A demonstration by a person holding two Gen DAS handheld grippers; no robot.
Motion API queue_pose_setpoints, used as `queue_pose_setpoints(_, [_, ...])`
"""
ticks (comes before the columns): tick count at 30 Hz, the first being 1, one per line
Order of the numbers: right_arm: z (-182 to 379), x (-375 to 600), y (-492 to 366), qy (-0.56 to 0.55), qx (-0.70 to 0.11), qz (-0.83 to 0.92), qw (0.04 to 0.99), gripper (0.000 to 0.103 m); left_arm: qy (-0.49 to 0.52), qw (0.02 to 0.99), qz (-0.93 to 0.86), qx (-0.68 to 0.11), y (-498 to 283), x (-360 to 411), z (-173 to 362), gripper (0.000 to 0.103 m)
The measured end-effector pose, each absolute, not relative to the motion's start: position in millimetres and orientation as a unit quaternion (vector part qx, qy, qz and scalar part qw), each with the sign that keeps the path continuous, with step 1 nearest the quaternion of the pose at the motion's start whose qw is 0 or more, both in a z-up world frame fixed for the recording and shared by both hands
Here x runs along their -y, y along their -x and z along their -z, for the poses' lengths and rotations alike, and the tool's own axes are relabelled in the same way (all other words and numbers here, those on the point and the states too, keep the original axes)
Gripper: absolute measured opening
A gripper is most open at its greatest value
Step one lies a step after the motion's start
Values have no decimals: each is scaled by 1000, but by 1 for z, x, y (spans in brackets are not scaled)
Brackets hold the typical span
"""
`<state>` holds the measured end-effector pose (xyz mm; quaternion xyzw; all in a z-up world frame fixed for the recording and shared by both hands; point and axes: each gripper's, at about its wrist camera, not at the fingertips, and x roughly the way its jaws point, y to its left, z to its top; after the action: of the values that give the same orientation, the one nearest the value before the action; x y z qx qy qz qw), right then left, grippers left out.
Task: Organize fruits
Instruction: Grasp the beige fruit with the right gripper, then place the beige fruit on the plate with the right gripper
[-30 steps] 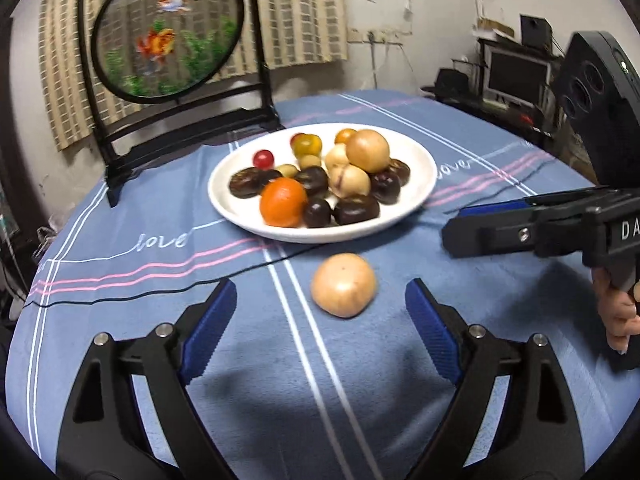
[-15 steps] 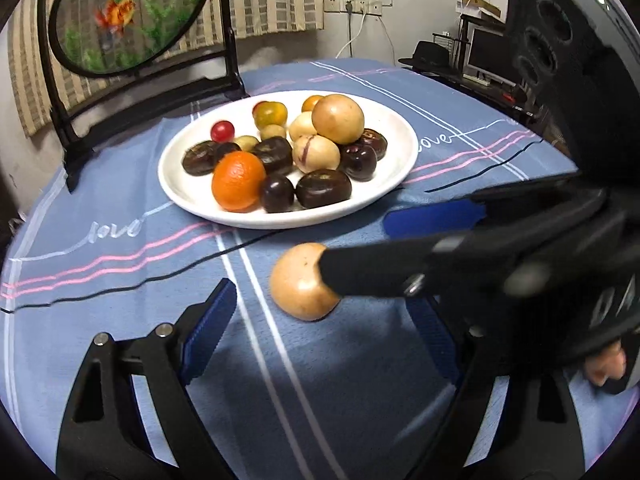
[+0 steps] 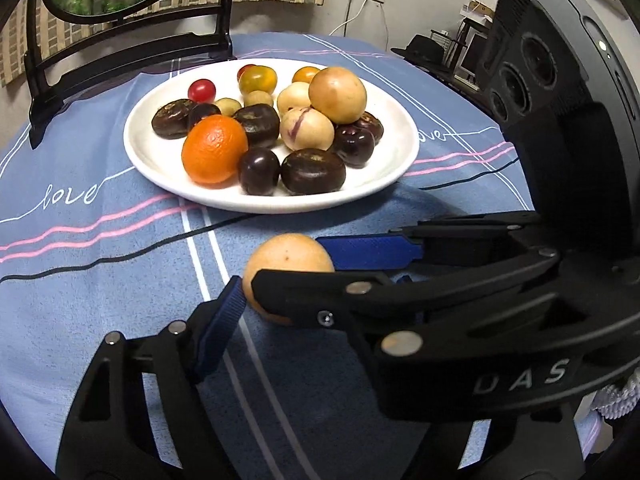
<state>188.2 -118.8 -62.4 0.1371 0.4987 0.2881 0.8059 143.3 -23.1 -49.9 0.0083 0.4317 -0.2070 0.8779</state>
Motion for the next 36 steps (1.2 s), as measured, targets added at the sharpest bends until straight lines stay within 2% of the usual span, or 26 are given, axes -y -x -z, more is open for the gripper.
queue_pose_setpoints(3, [63,120,-187,-139,-494,-290,808,46,-11,879,204,-431,-144,24,50,77])
queue_pose_setpoints(5, [63,122,-187,-143,-493,-290,808,46,-10,882,196,-428,-144,22,49,70])
queue_pose_setpoints(7, [62,126,-184,-147,-489,-285,811,46,-8,886,188,-423,-143,20,46,56])
queue_pose_setpoints(13, [50,137,-174,-154,-469,-286,821,46,-44,904,180,-384,-132,32,35,55])
queue_pose_setpoints(18, [38,143,-165,-162,-451,-292,828,46,-25,914,183,-360,-125,30,20,54])
queue_pose_setpoints(24, [8,150,-162,-176,-412,-297,843,46,-57,930,176,-317,-119,42,-14,53])
queue_pose_setpoints(30, [-45,160,-191,-175,-365,-293,866,46,-79,944,170,-272,-157,52,-74,53])
queue_pose_setpoints(36, [-55,164,-236,-167,-357,-278,876,46,-77,945,168,-271,-205,56,-83,53])
